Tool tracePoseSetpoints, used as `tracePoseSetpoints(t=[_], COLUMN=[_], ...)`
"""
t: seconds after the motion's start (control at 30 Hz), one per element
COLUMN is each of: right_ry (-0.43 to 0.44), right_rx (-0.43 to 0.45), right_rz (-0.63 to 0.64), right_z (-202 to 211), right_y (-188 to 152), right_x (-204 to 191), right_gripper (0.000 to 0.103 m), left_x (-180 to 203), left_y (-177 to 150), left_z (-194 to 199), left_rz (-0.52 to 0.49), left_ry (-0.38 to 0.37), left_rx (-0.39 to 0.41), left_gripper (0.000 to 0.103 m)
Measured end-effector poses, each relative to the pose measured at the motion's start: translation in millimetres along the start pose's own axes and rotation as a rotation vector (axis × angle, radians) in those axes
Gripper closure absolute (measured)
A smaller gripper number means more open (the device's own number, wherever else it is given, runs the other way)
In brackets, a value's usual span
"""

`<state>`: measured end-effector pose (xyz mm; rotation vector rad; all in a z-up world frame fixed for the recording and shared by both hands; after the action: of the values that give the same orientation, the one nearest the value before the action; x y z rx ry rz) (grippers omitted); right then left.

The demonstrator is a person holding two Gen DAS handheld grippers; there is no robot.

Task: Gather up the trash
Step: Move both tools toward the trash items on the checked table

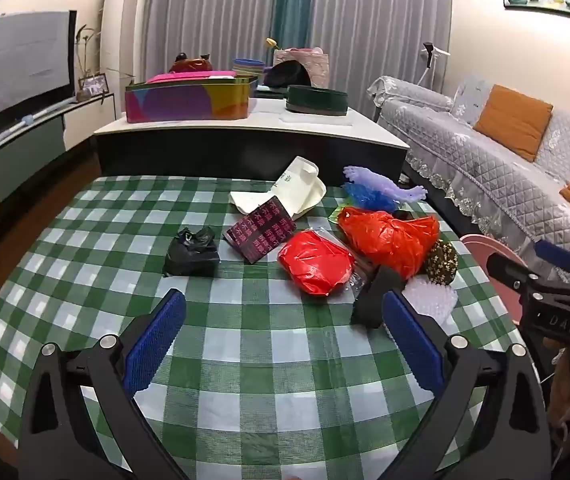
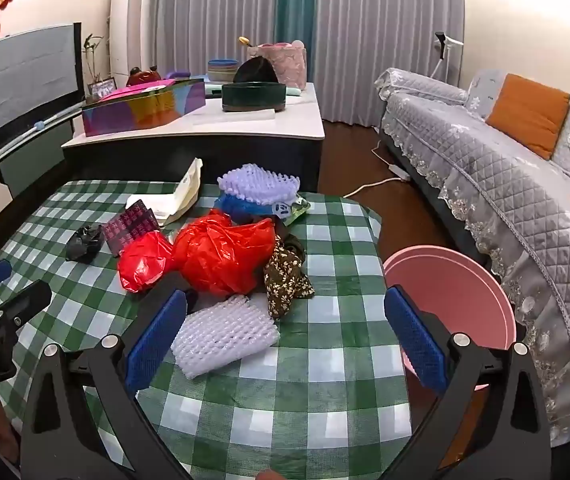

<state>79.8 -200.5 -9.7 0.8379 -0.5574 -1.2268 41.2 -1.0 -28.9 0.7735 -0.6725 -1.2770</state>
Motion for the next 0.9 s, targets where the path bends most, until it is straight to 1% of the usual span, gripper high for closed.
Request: tracePoseSetpoints(t=[0.1, 0.17, 0.2, 0.27, 0.3, 0.4, 0.63, 0.7, 0.77, 0.8, 0.9], right_ry=[0.023, 0.027, 0.009, 0.009, 0.007, -0.001, -0.038, -0.046, -0.050, -0.051, -0.051], right_rx=[0.007, 0.018, 0.017, 0.021, 0.000, 0.002, 0.013, 0.012, 0.010, 0.013, 0.015], right_rz=[-0.007, 0.000, 0.002, -0.002, -0.005, -0.003, -0.013, -0.024, -0.032, -0.033, -0.034], right_z=[1, 4, 4, 8, 0, 1, 5, 5, 5, 6, 6], right_y=[1, 1, -1, -2, 0, 3, 2, 2, 2, 1, 2], right_x=[-6, -11, -6, -6, -7, -6, 1, 4, 6, 7, 8], right_gripper=[0.009, 0.012, 0.012, 0.013, 0.013, 0.013, 0.013, 0.013, 0.013, 0.013, 0.013], left_x=[6, 6, 4, 4, 5, 8, 12, 13, 15, 16, 20], left_y=[-2, 1, -1, -1, -1, -2, -1, 0, -1, -1, -2], left_z=[1, 2, -2, 2, 4, 3, 5, 5, 5, 5, 6], left_rz=[-0.024, -0.019, -0.007, -0.015, -0.011, -0.015, -0.015, -0.008, -0.002, -0.005, -0.025], left_ry=[-0.011, -0.025, -0.025, -0.027, -0.027, -0.006, 0.015, 0.005, -0.033, -0.040, -0.041], left_rx=[-0.009, -0.005, -0.007, 0.017, 0.021, 0.021, 0.050, 0.047, 0.033, 0.027, 0.028], left_gripper=[0.008, 0.008, 0.008, 0.008, 0.008, 0.008, 0.008, 0.008, 0.010, 0.011, 0.012])
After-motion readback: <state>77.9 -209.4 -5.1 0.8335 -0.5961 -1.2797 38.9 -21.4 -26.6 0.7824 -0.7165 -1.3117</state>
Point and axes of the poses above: each gripper's, at about its wrist camera, not at the fingertips, and z roughly against the way its jaws point, x to its right, y to its top, the point moved 5 cm from there along -z, roughly the way its jaws point, and after that the axes turned 8 degrees about y, right-handed, at the moved point
